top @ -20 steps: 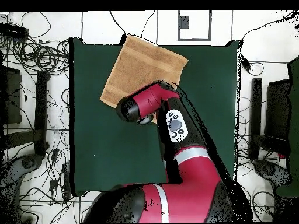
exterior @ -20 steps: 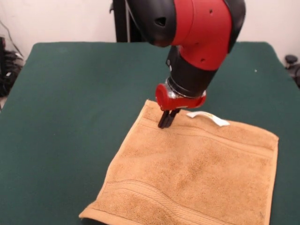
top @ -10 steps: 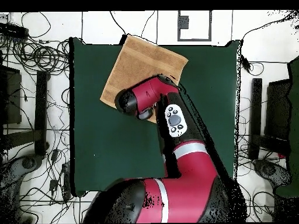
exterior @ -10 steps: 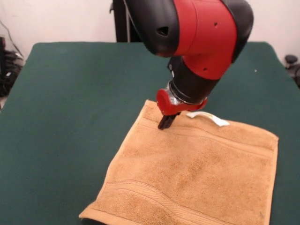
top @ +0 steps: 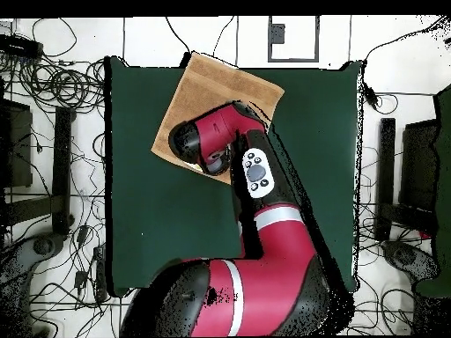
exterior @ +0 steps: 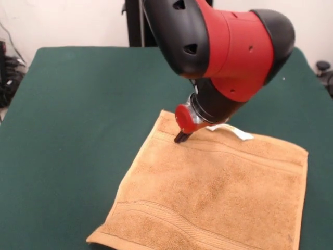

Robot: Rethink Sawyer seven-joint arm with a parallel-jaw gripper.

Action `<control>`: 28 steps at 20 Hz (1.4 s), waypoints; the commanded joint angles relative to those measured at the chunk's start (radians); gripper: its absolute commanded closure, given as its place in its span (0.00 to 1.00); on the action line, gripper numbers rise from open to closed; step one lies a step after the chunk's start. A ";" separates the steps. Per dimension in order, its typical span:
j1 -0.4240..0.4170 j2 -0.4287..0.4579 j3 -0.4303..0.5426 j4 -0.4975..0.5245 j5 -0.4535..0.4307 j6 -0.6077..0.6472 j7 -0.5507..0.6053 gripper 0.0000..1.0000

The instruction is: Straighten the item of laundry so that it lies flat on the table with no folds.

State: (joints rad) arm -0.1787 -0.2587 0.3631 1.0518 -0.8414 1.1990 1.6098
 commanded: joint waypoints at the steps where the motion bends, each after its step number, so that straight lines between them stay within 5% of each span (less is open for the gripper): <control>1: 0.032 0.151 -0.035 -0.040 -0.060 0.189 -0.294 1.00; 10: 0.044 0.141 -0.059 -0.048 -0.065 0.288 -0.307 1.00; 28: 0.047 0.136 -0.076 -0.040 -0.070 0.276 -0.327 1.00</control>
State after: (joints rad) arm -0.1464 -0.1869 0.3149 0.9416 -0.8417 1.3859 1.6009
